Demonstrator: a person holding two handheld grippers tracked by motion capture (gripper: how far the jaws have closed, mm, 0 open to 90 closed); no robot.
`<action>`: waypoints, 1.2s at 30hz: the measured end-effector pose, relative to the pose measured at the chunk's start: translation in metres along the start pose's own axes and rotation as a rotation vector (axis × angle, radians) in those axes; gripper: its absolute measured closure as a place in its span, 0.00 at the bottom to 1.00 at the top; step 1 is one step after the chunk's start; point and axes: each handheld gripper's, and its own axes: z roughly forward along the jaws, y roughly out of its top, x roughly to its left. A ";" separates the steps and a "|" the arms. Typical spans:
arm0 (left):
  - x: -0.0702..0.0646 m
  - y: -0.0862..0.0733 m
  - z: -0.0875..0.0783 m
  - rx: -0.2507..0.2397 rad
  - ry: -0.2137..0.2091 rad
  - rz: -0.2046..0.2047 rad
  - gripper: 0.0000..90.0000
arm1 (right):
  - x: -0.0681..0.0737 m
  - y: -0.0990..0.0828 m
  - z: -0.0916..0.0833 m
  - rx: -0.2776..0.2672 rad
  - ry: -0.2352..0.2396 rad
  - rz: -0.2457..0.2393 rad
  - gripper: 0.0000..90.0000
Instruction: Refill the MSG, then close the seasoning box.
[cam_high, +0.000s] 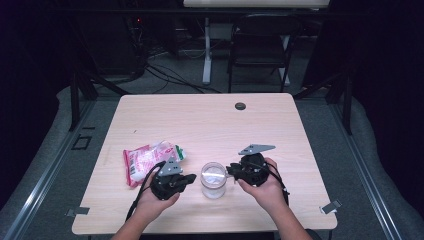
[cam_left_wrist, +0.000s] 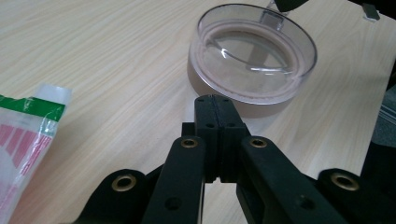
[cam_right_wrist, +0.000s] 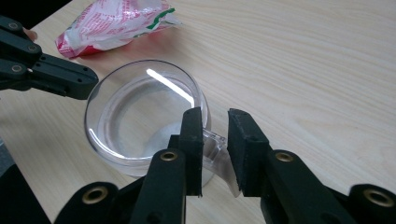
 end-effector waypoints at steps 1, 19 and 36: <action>0.000 0.000 0.000 0.010 -0.008 0.002 1.00 | 0.000 0.000 0.000 0.001 0.002 0.003 0.85; -0.005 -0.001 0.007 0.044 -0.046 0.031 1.00 | -0.001 0.000 -0.001 0.001 0.001 0.010 0.87; -0.009 0.000 0.010 0.034 -0.053 0.042 1.00 | -0.002 -0.001 -0.001 -0.001 0.007 0.019 0.87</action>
